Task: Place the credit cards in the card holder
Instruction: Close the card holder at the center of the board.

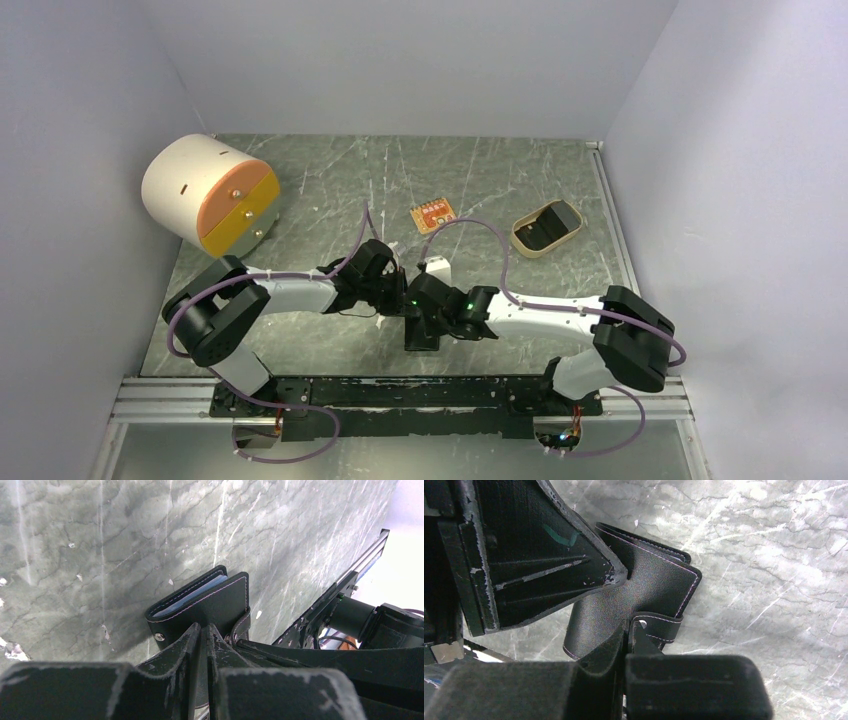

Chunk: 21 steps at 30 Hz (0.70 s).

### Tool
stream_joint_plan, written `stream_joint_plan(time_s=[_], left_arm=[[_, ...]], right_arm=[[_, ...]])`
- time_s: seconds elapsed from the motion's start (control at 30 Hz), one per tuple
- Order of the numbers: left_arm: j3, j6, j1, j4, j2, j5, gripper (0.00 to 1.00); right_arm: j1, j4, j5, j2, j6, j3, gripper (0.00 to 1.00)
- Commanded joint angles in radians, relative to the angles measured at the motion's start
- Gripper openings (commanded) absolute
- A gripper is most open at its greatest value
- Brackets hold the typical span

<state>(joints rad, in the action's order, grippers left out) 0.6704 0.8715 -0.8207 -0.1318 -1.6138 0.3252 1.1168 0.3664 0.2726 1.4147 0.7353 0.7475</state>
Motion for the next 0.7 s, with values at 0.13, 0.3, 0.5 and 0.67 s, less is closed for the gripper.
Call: stream_joint_plan(time_s=[0.13, 0.3, 0.5, 0.67], left_arm=[[-0.012, -0.015, -0.006, 0.039, -0.013, 0.006, 0.16], [-0.009, -0.019, -0.006, 0.047, -0.011, 0.006, 0.16], [-0.005, -0.022, -0.006, 0.052, -0.011, 0.006, 0.16], [-0.008, -0.020, -0.006, 0.051, -0.008, 0.004, 0.16]], right_arm=[[0.003, -0.044, -0.013, 0.024, -0.008, -0.014, 0.00], [-0.001, -0.057, -0.015, 0.040, -0.009, -0.026, 0.00], [-0.006, -0.068, -0.019, 0.052, -0.011, -0.037, 0.00], [-0.016, -0.087, -0.033, 0.052, -0.010, -0.060, 0.00]])
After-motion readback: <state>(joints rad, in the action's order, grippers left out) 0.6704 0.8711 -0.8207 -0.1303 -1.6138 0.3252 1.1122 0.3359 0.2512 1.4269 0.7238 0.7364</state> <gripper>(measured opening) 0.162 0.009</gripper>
